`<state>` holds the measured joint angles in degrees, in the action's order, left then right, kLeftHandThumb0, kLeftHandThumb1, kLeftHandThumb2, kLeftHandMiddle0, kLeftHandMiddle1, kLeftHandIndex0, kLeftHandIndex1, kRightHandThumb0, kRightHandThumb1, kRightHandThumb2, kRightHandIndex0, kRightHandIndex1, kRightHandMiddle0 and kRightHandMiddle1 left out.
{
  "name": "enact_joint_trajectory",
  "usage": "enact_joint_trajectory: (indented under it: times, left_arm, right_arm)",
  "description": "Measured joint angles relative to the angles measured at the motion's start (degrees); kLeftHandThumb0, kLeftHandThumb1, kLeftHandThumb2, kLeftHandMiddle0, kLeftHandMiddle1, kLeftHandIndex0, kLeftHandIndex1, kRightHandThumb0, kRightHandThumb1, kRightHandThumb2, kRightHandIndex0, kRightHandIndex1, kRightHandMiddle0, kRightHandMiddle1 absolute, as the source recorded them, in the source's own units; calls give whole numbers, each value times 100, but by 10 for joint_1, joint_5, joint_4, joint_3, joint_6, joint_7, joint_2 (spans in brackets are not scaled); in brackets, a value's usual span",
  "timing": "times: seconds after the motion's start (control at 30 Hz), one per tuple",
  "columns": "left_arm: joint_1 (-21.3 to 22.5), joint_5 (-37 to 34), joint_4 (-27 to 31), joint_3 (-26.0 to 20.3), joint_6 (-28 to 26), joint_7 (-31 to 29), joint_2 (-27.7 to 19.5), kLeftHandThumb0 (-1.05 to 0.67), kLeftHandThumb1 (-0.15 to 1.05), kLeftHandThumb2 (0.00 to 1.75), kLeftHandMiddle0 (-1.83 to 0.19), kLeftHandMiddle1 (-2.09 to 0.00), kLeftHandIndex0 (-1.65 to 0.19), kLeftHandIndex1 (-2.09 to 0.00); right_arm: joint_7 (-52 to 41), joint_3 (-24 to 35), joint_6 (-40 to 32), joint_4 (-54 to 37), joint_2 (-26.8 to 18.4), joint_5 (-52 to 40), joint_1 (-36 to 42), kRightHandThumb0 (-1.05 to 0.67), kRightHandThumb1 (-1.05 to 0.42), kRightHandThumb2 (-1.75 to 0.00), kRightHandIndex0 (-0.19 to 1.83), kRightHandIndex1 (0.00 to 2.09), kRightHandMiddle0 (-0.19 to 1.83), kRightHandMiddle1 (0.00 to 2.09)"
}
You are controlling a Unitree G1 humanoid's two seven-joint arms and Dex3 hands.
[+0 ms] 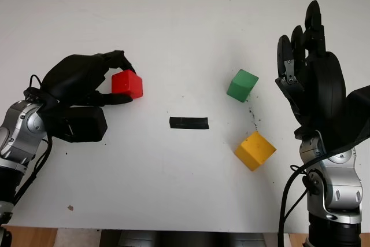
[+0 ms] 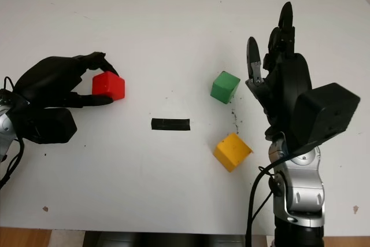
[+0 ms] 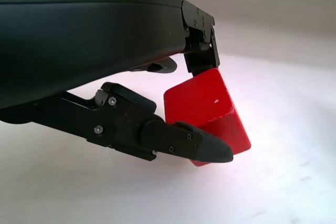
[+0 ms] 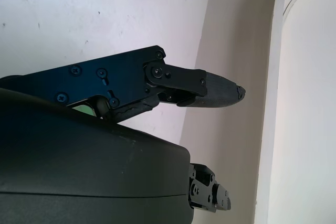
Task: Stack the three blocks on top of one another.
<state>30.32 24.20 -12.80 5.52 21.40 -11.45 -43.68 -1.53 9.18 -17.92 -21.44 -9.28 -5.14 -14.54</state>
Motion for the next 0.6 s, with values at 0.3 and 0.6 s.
enact_joint_trajectory:
  times: [0.3, 0.6]
  left_arm:
    - [-4, -53, 39, -1, 0, -63, 26, -44, 105, 18, -33, -5, -18, -168]
    - [77, -73, 43, 50, -25, -189, 71, -44, 105, 17, -25, -4, -21, -163]
  right_arm:
    - [13, -12, -10, -6, 9, 7, 7, -53, -105, -55, -19, 0, -19, 0]
    - [22, -21, -13, -11, 18, 9, 9, -53, -105, -54, -19, 0, -19, 0]
